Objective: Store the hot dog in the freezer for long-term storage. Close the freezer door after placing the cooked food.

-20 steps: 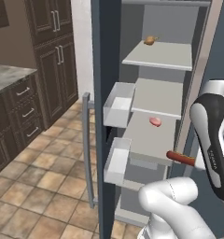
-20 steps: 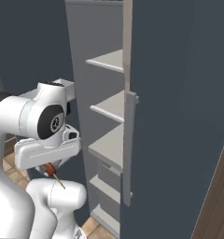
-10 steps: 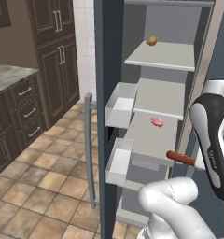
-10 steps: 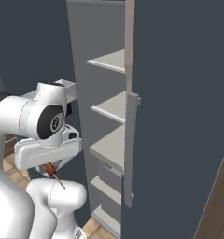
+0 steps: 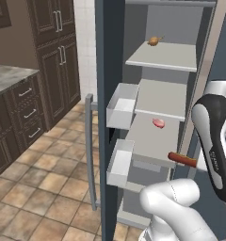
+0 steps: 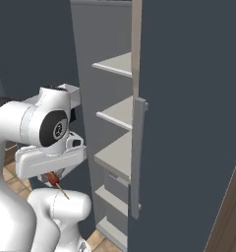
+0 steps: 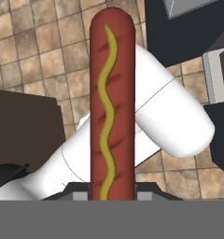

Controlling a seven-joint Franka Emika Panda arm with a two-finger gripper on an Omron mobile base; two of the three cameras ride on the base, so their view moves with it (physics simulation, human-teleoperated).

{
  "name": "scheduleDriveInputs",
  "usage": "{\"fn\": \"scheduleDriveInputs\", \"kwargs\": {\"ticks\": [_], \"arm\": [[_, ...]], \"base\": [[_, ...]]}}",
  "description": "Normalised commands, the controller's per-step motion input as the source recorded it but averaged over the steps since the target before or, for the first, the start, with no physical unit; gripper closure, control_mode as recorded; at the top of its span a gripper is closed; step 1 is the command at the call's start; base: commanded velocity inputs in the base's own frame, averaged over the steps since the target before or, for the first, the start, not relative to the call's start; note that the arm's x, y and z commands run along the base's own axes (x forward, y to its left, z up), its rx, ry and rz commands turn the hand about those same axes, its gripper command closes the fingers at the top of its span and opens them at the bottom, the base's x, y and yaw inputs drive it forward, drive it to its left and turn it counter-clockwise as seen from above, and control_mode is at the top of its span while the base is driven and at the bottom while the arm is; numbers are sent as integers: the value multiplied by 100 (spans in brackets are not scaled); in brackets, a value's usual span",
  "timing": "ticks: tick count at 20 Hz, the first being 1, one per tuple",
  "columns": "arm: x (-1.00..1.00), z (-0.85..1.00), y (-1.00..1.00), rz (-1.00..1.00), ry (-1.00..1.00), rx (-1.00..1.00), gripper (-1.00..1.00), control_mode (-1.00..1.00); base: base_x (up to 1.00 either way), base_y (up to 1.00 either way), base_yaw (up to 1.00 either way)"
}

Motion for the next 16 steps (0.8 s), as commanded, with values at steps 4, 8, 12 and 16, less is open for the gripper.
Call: {"fn": "scheduleDriveInputs", "kwargs": {"ticks": [4,8,12,16], "arm": [[0,0,0,0,0,0,100,100],[0,0,0,0,-2,0,100,-100],[7,-1,3,-13,-22,2,100,-100],[0,0,-9,-19,-11,5,100,-100]], "base": [[0,0,0],[0,0,0],[0,0,0],[0,0,0]]}}
